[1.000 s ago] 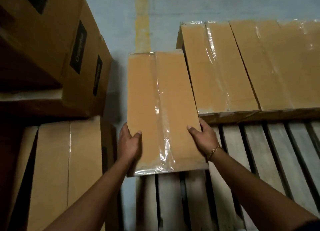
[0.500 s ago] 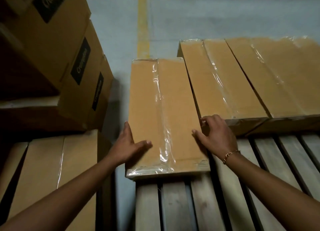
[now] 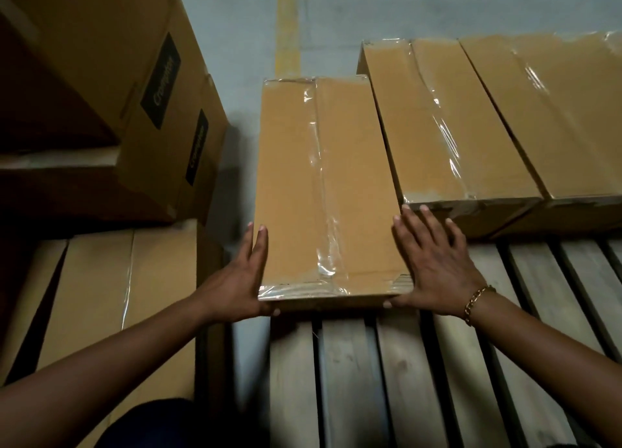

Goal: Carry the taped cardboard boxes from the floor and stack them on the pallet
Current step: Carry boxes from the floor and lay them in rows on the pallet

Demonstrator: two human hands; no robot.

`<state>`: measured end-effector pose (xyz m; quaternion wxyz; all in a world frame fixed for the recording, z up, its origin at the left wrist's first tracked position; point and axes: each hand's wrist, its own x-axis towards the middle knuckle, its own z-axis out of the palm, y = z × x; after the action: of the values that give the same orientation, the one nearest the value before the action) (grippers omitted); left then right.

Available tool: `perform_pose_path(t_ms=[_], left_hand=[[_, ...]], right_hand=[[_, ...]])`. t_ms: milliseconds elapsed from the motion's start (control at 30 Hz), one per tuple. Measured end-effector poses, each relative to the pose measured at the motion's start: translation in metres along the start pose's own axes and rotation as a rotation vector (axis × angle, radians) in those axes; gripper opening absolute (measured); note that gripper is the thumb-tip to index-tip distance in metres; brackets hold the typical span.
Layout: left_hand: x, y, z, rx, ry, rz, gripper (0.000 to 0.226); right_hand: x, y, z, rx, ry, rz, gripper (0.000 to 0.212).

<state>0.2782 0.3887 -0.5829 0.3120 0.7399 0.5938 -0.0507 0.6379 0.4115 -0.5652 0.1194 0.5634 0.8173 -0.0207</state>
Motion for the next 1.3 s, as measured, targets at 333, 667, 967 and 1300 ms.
perform_pose_path(t_ms=[333,667,967,1300], left_hand=[[0.03,0.003,-0.01,-0.033,0.064,-0.044,0.144],[0.054,0.012,-0.028,-0.027,0.209,-0.079,0.13],[0.065,0.012,-0.031,-0.017,0.354,-0.11,0.116],[0.062,0.007,-0.021,-0.067,0.4,-0.106,0.11]], right_hand=[[0.022,0.007,-0.001,-0.005,0.025,0.192,0.149],[0.051,0.013,-0.019,0.043,0.041,0.268,0.136],[0.065,0.023,-0.02,0.0,0.195,0.254,0.087],[0.065,0.02,-0.012,0.063,0.169,0.259,0.087]])
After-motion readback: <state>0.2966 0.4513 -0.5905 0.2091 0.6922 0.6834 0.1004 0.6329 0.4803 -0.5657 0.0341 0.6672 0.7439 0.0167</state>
